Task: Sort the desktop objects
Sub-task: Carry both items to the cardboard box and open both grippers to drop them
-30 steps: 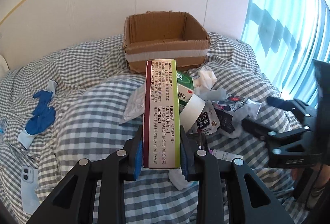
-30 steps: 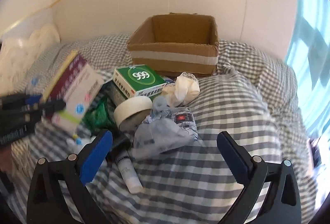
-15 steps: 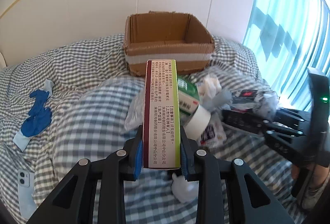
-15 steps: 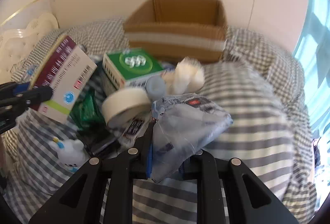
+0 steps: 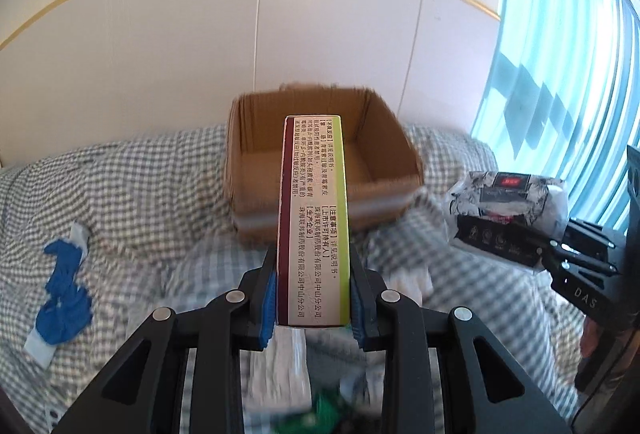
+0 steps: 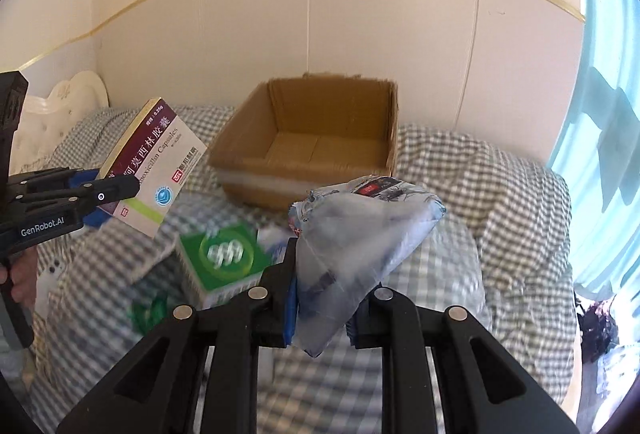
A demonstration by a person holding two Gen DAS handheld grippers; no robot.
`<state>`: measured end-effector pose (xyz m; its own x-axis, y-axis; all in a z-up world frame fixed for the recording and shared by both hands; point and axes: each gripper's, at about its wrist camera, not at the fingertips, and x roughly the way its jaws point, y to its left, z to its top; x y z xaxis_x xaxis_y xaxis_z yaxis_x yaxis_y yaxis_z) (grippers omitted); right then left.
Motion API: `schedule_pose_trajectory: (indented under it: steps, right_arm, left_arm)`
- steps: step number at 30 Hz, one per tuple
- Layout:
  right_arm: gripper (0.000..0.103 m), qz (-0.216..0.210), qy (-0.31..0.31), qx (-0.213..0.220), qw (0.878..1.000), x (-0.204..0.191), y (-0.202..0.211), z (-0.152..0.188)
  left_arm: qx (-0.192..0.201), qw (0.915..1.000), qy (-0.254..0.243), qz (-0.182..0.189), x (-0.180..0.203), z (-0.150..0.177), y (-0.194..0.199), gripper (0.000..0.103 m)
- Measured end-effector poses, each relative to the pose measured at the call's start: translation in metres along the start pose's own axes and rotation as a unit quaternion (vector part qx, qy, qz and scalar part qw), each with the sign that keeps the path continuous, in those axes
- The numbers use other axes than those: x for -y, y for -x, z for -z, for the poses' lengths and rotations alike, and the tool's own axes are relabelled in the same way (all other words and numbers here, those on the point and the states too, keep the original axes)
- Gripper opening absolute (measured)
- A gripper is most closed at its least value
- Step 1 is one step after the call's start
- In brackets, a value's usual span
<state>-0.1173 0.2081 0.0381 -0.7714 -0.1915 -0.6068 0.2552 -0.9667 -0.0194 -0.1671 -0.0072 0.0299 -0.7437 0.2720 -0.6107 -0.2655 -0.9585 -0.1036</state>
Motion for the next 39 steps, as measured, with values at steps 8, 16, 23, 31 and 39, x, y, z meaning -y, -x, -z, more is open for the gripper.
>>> schedule_pose_trajectory:
  steps: [8, 16, 23, 31, 39]
  right_arm:
    - [0.017, -0.021, -0.002, 0.011, 1.0, 0.02, -0.061, -0.074]
    - [0.018, -0.06, -0.01, -0.017, 0.998, 0.024, -0.17, -0.126]
    - [0.02, -0.05, 0.005, -0.046, 0.998, 0.028, -0.253, -0.147]
    - [0.052, -0.01, 0.051, -0.012, 0.999, 0.025, -0.251, -0.146]
    - [0.062, 0.001, 0.034, 0.027, 0.999, 0.029, -0.208, -0.135]
  left_arm:
    - [-0.009, 0.9998, 0.011, -0.016, -0.021, -0.064, -0.075, 0.03]
    - [-0.036, 0.9989, 0.018, -0.024, -0.044, -0.098, -0.167, 0.03]
    - [-0.07, 0.9972, 0.014, -0.021, -0.056, -0.098, -0.228, 0.03]
    - [-0.062, 0.9975, 0.018, -0.026, -0.056, -0.089, -0.235, 0.072]
    - [-0.05, 0.9972, 0.044, -0.034, -0.07, -0.069, -0.171, 0.087]
